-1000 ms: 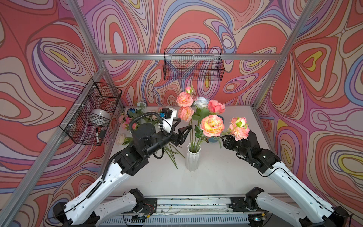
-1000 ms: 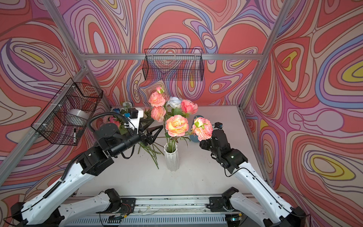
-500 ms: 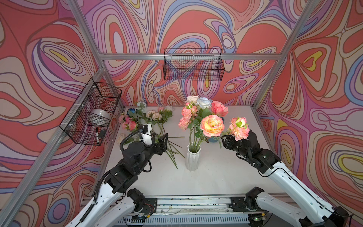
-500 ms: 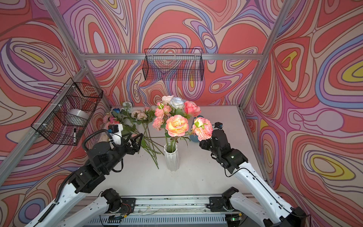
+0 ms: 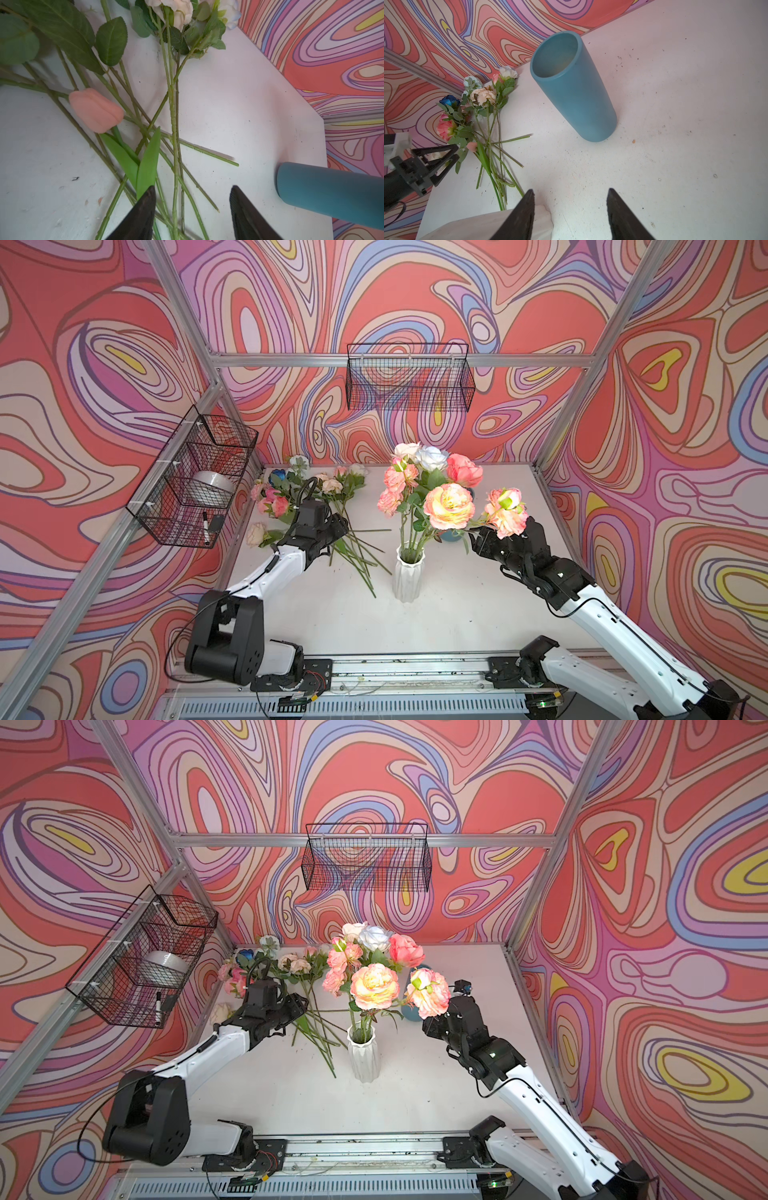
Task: Arrange flowers in a vase
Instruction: Pick up the flower from the flowers.
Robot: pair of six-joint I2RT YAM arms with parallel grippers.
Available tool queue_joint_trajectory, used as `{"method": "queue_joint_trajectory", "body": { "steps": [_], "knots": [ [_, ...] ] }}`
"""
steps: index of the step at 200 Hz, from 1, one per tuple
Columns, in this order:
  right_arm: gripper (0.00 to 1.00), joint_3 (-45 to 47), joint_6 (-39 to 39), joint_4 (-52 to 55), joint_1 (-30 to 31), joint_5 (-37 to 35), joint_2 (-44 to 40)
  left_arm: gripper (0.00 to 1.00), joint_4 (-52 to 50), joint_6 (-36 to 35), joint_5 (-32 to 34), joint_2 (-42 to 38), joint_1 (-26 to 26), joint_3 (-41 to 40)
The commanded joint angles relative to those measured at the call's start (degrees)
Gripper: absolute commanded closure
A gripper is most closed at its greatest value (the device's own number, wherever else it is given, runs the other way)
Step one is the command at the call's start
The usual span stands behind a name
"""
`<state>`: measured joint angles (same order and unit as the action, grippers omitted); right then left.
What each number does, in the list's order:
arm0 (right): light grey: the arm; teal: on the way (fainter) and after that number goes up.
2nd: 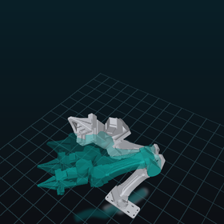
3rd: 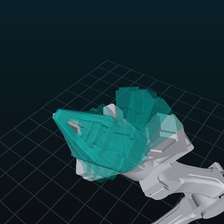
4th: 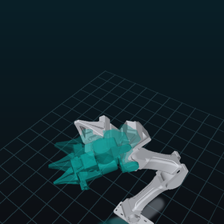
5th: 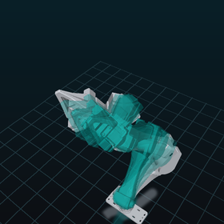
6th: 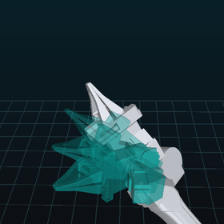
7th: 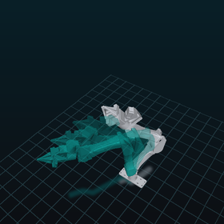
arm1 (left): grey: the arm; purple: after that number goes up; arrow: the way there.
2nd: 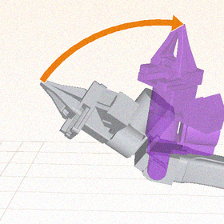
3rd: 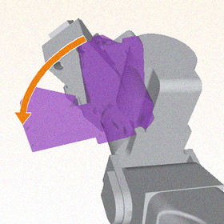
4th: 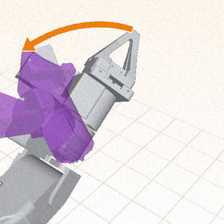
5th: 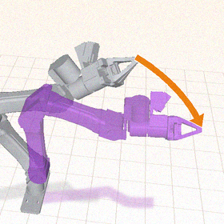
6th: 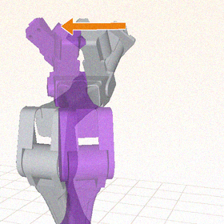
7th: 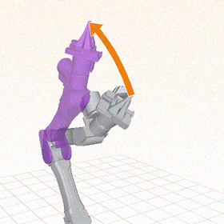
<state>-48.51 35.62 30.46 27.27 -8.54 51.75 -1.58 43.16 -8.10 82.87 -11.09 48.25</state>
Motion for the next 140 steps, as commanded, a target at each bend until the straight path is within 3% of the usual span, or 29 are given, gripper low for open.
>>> {"method": "queue_joint_trajectory", "body": {
  "steps": [1, 25, 75, 140],
  "knots": [
    [0.43, 1.04, -0.51, 0.29, -0.37, -0.43, -1.21, 0.42, 1.71, -1.11, 1.14, 5.49, 0.61, 4.68],
    [0.44, 1.14, -0.56, 0.41, -0.36, -0.61, -1.12, 0.53, 1.15, -2.12, 2.53, 10.79, 1.53, 9.02],
    [0.44, 1.01, -0.64, 0.25, -0.35, -0.78, -0.76, 0.5, 6.04, -1.0, -1.29, 21.52, 5.85, 16.34],
    [0.45, 0.19, -1.16, 1.24, -0.36, -1.89, 0.01, 0.46, 5.43, -0.41, -2.21, 32.2, 6.59, 25.42]
  ]
}}
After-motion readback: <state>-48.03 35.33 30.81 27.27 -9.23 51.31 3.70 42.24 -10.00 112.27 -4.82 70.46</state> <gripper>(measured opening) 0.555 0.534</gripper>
